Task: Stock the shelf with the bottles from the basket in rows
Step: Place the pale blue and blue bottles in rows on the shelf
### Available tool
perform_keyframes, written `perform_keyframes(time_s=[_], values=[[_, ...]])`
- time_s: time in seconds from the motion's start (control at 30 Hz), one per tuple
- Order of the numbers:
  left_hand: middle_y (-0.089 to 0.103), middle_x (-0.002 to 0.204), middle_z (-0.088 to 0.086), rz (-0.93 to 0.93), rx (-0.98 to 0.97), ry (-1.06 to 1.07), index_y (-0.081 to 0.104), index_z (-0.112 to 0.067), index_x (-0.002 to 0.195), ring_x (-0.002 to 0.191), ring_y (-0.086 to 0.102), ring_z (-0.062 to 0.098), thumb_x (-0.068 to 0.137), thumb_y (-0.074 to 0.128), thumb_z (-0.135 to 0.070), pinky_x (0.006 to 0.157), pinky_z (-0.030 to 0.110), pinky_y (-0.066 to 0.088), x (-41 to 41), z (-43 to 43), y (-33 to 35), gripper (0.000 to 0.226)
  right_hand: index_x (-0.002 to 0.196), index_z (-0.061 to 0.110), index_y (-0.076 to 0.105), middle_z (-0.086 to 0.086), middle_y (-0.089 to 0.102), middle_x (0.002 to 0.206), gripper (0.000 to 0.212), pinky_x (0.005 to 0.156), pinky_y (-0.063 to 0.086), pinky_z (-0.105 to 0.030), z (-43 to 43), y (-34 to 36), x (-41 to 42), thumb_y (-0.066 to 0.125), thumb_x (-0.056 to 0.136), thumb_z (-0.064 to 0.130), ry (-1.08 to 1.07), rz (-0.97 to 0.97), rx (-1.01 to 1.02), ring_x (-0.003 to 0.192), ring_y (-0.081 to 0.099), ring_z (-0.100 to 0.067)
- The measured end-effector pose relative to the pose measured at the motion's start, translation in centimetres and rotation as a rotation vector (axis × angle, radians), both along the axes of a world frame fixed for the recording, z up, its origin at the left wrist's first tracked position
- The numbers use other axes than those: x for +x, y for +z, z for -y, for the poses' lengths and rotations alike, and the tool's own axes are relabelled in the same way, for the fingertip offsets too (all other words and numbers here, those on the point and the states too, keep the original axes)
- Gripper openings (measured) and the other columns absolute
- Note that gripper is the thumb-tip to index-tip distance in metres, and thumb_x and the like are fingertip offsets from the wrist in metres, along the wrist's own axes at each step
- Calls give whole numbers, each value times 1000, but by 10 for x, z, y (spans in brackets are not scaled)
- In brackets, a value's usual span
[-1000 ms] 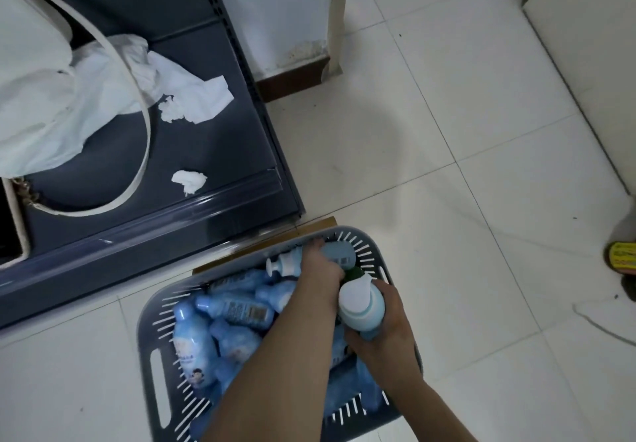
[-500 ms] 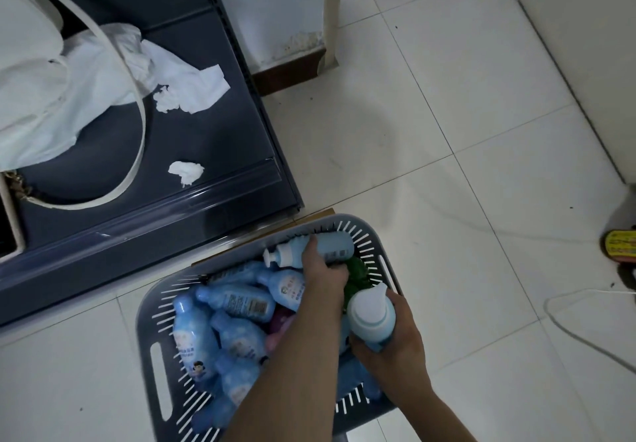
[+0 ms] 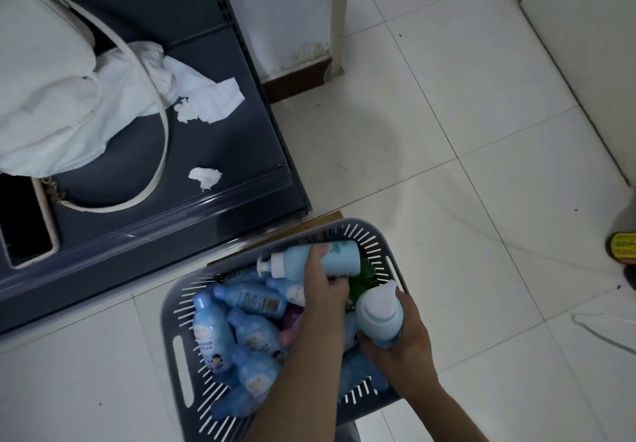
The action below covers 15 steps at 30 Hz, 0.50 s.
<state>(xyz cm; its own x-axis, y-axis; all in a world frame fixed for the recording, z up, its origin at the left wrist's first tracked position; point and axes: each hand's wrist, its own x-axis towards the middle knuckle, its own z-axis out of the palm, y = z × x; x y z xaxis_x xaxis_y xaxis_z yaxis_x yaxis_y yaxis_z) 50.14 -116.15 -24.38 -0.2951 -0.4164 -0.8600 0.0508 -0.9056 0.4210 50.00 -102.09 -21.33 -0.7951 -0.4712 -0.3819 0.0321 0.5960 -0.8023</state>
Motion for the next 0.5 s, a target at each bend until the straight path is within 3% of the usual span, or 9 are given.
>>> perform_keyframes(time_s=[0.1, 0.17, 0.23, 0.3, 0.37, 0.5], values=[[64, 102, 14, 63, 75, -47, 61, -7, 100, 97, 61, 27, 63, 67, -26, 92, 42, 50, 43, -1, 22, 42, 100, 44, 44, 19, 55, 95, 59, 69, 40, -4, 11, 20, 1, 76, 52, 31, 22, 29, -23, 86, 56, 11], [66, 103, 17, 67, 153, -18, 61, -1, 110, 96, 62, 28, 69, 69, -19, 80, 38, 53, 75, -1, 44, 46, 99, 39, 45, 17, 58, 93, 60, 69, 41, -3, 21, 38, 3, 79, 54, 21, 59, 63, -35, 86, 56, 14], [64, 93, 15, 98, 94, -59, 55, 1, 115, 84, 63, 26, 58, 73, -7, 65, 32, 55, 108, 9, 70, 60, 103, 37, 47, 10, 63, 94, 58, 71, 45, -9, 33, 60, 7, 76, 53, 32, 101, 95, -66, 86, 59, 8], [63, 95, 17, 99, 29, -151, 50, 5, 122, 84, 63, 28, 54, 72, -1, 64, 32, 56, 140, 24, 101, 71, 103, 36, 47, 10, 64, 96, 56, 72, 45, -7, 47, 89, 12, 77, 55, 31, 149, 126, -89, 86, 60, 9], [66, 96, 21, -1, -52, -198, 55, 6, 115, 84, 65, 31, 55, 75, -4, 66, 35, 56, 167, 37, 139, 64, 107, 38, 48, 11, 64, 102, 61, 78, 45, -11, 62, 123, 20, 79, 56, 25, 209, 132, -105, 91, 60, 6], [71, 84, 17, -120, -245, -266, 74, -7, 80, 75, 69, 25, 50, 84, -18, 65, 35, 56, 201, 53, 226, 33, 109, 33, 52, 2, 66, 103, 63, 84, 54, -36, 88, 189, 46, 75, 51, 42, 348, 67, -145, 94, 64, -15]])
